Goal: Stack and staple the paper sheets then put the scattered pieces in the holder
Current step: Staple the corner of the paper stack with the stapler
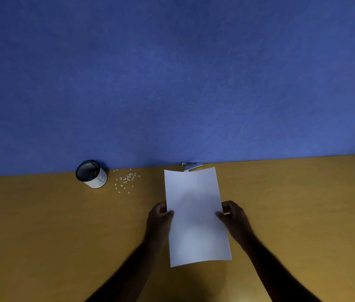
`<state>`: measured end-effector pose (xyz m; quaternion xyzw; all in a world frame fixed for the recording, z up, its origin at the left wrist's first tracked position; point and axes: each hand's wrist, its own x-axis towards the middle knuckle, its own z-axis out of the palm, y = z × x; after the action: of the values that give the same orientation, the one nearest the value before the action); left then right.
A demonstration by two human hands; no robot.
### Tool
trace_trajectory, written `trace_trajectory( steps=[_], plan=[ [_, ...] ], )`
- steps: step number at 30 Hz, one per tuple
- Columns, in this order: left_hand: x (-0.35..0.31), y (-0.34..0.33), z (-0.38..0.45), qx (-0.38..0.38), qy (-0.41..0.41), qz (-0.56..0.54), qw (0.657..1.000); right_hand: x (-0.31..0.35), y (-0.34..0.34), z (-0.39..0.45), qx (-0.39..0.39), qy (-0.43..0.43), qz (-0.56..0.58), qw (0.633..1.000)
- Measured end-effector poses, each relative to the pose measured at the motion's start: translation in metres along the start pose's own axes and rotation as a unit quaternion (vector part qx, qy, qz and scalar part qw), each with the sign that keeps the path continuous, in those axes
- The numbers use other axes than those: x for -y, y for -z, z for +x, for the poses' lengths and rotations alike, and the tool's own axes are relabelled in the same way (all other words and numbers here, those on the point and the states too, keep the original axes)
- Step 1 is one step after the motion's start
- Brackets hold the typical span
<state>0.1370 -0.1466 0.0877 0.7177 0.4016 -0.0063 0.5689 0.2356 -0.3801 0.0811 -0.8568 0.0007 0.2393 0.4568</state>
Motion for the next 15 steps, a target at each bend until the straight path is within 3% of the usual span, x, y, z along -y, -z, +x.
trace_trajectory(
  steps=[15],
  plan=[
    [0.029,-0.051,0.043,0.058,-0.001,0.125,0.990,-0.046,0.008,0.054,0.003,-0.051,-0.091,0.995]
  ],
)
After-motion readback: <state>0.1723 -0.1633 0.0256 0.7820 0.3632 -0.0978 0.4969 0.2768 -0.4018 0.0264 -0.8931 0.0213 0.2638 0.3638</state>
